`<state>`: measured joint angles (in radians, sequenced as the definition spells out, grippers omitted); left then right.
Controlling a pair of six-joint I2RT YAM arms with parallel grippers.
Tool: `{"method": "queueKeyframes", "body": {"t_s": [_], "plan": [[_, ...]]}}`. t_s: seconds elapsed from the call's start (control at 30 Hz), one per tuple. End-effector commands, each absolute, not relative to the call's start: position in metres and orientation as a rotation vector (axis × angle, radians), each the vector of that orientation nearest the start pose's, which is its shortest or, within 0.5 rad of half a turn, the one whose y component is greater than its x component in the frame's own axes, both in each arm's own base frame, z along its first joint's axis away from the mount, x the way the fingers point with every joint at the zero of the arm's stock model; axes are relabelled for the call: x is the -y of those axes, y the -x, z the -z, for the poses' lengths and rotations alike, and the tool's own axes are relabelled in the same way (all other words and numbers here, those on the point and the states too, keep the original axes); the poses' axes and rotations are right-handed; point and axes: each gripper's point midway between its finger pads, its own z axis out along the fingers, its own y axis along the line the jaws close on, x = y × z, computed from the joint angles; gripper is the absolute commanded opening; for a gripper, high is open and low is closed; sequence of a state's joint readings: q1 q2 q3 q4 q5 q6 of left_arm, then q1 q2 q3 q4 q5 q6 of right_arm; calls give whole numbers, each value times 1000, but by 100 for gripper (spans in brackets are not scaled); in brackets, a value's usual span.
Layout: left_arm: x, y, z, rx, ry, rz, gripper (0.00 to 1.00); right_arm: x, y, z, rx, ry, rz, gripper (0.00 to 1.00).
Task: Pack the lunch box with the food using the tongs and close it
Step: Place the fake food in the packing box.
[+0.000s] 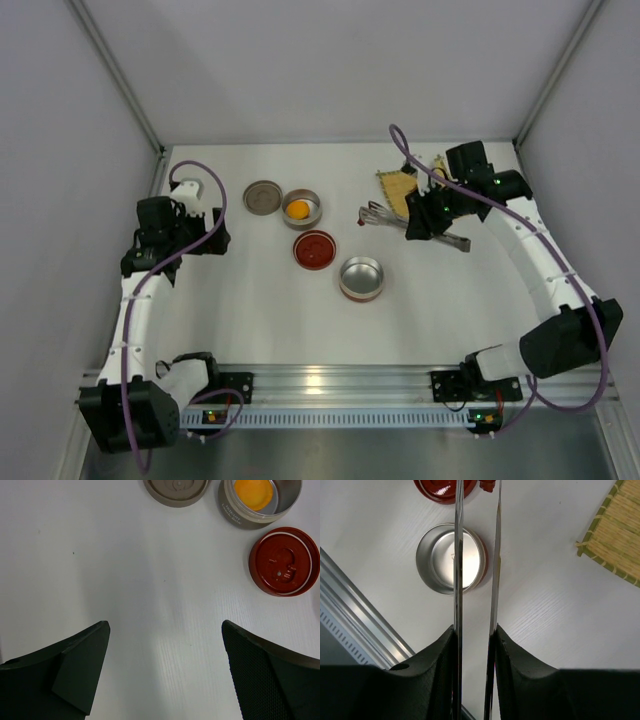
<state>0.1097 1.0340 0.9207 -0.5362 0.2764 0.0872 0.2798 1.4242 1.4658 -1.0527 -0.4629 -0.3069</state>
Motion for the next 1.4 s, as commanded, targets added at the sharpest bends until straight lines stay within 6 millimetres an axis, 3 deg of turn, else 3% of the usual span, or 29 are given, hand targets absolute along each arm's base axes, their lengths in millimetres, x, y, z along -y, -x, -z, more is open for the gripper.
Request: {"method": "queueKeyframes", "body": {"t_s": [0.0, 0.23, 0.63, 0.83, 1.07, 1.13, 1.2, 1.37], "plan": [[7, -309, -215, -2128, -150, 156, 99, -149, -247, -235, -2329, 1001, -619, 16], [7, -308, -209, -2146, -153, 157, 98, -146, -204, -212, -2380, 1149, -694, 15], [8, -305, -210, -2148, -164, 160, 99, -148, -174, -180, -2458, 1302, -720, 14], [9, -304, -208, -2154, -168, 168, 98, -153, -170, -164, -2506, 1348, -705, 14], [11, -303, -204, -2166, -180, 181, 98, -157, -180, -154, -2527, 1339, -659, 15], [12, -302, -204, -2164, -182, 186, 98, -158, -184, -150, -2536, 1332, -649, 18], [13, -302, -202, -2169, -188, 192, 99, -159, -188, -148, -2536, 1319, -638, 28], [15, -300, -198, -2173, -189, 204, 98, -164, -199, -160, -2495, 1288, -618, 36]]}}
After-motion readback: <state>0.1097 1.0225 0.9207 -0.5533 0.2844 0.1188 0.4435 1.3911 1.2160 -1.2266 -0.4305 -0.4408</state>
